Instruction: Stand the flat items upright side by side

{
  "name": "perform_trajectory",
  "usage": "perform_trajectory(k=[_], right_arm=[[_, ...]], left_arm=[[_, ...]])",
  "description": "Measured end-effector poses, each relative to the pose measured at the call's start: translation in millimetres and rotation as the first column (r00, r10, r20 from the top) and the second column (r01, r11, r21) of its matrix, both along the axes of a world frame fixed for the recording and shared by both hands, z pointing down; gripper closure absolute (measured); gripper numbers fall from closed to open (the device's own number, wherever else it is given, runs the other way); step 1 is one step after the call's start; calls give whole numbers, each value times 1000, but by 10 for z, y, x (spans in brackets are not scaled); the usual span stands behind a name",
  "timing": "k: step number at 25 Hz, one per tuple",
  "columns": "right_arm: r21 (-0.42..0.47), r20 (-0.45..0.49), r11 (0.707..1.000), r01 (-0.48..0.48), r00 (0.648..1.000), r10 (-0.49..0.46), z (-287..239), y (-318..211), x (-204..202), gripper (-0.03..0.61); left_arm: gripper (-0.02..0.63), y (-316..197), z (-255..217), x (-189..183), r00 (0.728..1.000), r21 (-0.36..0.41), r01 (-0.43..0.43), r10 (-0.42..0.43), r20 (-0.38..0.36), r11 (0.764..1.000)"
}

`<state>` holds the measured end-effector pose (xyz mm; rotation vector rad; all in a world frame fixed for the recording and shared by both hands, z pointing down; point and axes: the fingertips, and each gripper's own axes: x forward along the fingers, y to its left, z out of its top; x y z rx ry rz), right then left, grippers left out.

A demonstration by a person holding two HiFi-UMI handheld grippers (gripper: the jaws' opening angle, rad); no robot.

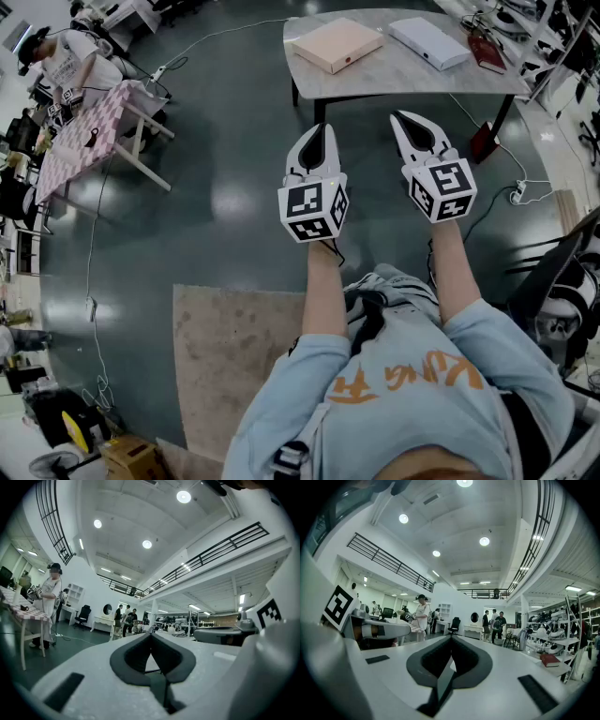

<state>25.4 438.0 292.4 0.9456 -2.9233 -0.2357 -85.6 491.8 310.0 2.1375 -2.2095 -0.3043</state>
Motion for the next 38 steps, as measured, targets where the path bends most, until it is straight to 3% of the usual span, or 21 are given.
perform_trajectory(k=[25,38], right_arm=[[-81,-10,995,-56,998,55,177,-228,-30,577],[-96,-66,995,-9,998,3,370,-794,-687,577]], left_arm=[[601,-145,172,-99,998,-65,-54,55,14,996],[601,-699,349,-667,1000,-91,-11,11,-8,996]])
